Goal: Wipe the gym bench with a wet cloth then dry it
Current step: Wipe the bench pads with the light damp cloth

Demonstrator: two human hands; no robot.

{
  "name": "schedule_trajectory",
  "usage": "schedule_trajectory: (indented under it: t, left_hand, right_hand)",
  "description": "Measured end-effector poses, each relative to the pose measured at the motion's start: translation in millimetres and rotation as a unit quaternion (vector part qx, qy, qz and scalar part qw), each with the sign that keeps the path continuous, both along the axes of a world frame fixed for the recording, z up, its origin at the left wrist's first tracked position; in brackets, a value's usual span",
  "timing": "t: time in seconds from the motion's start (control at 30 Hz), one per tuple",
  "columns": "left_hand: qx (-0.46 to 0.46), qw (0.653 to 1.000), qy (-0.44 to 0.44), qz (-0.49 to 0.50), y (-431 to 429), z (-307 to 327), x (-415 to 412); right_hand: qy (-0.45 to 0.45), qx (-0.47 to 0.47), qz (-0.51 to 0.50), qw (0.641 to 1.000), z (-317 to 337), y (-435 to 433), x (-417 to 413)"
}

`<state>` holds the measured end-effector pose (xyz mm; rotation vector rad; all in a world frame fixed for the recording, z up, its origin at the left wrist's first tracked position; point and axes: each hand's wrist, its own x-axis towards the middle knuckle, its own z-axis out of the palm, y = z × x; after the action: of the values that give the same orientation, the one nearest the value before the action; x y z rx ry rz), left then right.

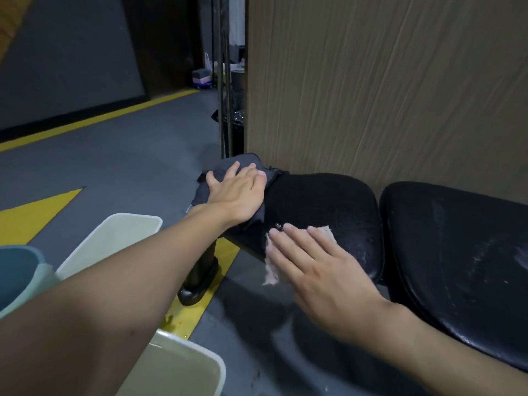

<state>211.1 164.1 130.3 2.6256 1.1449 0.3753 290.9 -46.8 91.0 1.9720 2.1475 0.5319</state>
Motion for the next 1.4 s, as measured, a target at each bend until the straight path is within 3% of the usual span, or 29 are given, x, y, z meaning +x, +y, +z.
schedule_trajectory:
  t: [0.27, 0.47, 0.53, 0.6, 0.67, 0.77, 0.9, 1.03, 1.1, 1.27, 1.4]
  left_hand:
    - [0.005, 1.000, -0.003, -0.001, 1.8, -0.1, -0.4]
    - [0.014, 1.000, 0.003, -0.003, -1.0, -0.4, 3.0]
    - [0.031, 0.999, 0.011, 0.001, 2.1, -3.4, 0.8]
    - [0.037, 0.999, 0.017, 0.004, 5.1, -3.8, -1.0]
    - [0.038, 0.999, 0.023, 0.000, 3.5, -4.1, -0.5]
    - [0.049, 0.998, 0.026, -0.015, 0.0, -4.6, -0.2]
    - [0.059, 0.997, 0.027, -0.034, -0.1, -5.6, -2.1]
    - [0.059, 0.997, 0.030, -0.033, -0.4, -3.0, -1.3]
    - [0.062, 0.997, 0.034, -0.030, -2.6, -1.6, -0.9]
    - [0.080, 0.993, 0.079, -0.035, -6.5, 4.5, 3.8]
    - [0.105, 0.986, 0.129, -0.027, -9.0, 7.7, 11.7]
  right_hand:
    - [-0.124, -0.009, 0.032, 0.992, -4.5, 58.4, -37.4]
    - [-0.179, -0.019, 0.007, 0.984, -9.3, 7.9, -27.0]
    - [-0.147, 0.014, -0.022, 0.989, -19.7, -7.4, -20.4]
    - [-0.031, 0.090, -0.091, 0.991, -28.2, -25.6, -19.1]
    - [0.106, 0.181, -0.185, 0.960, -31.8, -43.3, -23.8]
    - [0.215, 0.260, -0.270, 0.902, -35.9, -48.0, -30.1]
    - [0.309, 0.248, -0.358, 0.845, -22.9, -23.4, -16.7]
    - [0.389, 0.157, -0.434, 0.797, 15.1, 4.2, 12.4]
    - [0.407, 0.132, -0.439, 0.790, 24.5, 9.0, 22.4]
    - [0.325, 0.122, -0.395, 0.850, 1.4, -6.1, 15.6]
    - [0.381, 0.108, -0.440, 0.806, 22.0, 24.5, 43.4]
